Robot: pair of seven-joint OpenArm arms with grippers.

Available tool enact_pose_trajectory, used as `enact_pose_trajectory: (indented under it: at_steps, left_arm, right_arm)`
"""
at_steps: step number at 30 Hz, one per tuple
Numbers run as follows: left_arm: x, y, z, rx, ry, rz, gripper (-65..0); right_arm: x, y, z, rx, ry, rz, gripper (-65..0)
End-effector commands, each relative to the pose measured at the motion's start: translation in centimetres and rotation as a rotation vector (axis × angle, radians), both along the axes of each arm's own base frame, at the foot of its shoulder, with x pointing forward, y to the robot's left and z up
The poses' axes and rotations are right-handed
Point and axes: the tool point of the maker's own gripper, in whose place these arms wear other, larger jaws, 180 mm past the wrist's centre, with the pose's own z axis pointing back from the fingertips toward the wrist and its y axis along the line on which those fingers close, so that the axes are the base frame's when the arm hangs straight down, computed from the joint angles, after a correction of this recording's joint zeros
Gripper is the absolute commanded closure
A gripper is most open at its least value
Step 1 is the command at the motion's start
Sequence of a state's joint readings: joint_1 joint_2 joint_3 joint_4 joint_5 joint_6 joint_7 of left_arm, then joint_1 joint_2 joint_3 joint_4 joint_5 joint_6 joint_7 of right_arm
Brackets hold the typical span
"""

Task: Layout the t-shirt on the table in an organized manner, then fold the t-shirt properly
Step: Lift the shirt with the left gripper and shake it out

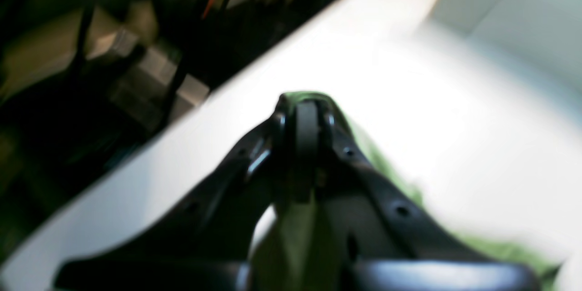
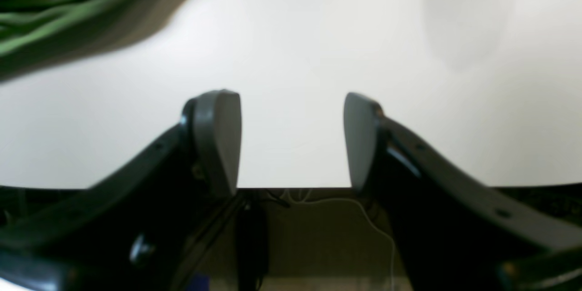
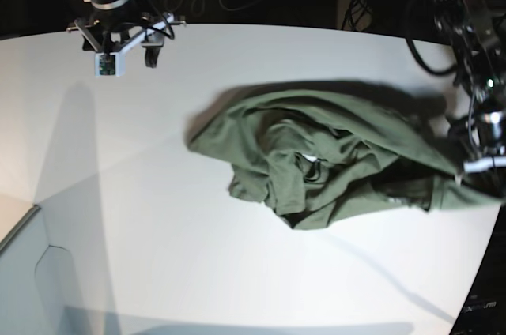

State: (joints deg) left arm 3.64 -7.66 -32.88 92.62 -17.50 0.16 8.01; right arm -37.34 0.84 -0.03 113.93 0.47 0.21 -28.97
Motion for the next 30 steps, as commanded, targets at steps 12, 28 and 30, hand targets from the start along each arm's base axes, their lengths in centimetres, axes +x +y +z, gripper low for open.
enact_pose_trajectory:
  at_steps: [12,28,30]
  left_arm:
    - [16.7,-11.4,10.6,0.012,-0.222,-0.323,-0.2]
    - [24.2,-17.2,3.7,-0.084,0.041,-0.422,-31.3]
    - [23.0,-17.2,2.4,-0.082,0.051,-0.422,-32.0]
  right_arm:
    - [0.1,-0.4,0.7,-0.019,-0.026,0.014,-35.9]
    - [0.4,-0.3,0.7,-0.017,-0.032,0.018,-35.9]
    - [0.5,-0.2,0.8,-0.015,-0.033,0.021,-35.9]
